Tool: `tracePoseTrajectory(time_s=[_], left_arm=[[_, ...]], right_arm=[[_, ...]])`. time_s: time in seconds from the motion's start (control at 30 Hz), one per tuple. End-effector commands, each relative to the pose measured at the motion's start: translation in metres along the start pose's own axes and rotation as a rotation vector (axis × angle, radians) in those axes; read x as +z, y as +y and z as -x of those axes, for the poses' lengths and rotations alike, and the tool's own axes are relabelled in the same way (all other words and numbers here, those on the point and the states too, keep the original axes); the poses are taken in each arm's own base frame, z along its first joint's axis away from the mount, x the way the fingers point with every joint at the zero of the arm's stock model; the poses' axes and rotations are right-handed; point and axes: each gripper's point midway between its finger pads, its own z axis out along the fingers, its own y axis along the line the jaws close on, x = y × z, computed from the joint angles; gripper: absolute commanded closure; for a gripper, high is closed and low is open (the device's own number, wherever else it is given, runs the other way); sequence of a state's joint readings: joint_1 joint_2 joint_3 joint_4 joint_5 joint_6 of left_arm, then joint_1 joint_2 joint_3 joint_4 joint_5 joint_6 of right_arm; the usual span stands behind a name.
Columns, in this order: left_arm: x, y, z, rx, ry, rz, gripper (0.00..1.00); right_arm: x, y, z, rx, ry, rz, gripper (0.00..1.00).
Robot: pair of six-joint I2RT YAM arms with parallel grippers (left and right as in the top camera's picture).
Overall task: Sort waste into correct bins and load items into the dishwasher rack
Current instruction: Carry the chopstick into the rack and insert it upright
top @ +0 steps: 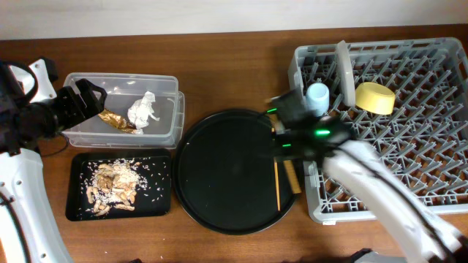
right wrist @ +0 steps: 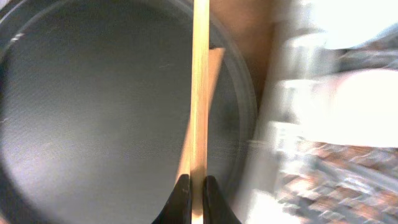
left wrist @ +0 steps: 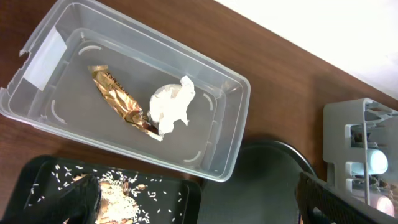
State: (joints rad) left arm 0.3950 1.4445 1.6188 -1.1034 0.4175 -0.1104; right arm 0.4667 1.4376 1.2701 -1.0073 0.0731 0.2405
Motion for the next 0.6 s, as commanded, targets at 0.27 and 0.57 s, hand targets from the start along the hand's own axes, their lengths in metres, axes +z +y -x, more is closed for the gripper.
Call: tracePoseTrajectory(time_s=[0.27, 0.57], left_arm=[[-0.002, 0.0, 0.001, -0.006, -0.006, 0.001, 0.01], [-0.002, 0.0, 0.001, -0.006, -0.007, 0.001, 0.01]], right_arm=[[0.003, -0.176, -0.046, 0.207, 0.214, -0.188, 0.96], [0.056, -0.164, -0.056, 0.217, 0.35, -0.036, 0.96]])
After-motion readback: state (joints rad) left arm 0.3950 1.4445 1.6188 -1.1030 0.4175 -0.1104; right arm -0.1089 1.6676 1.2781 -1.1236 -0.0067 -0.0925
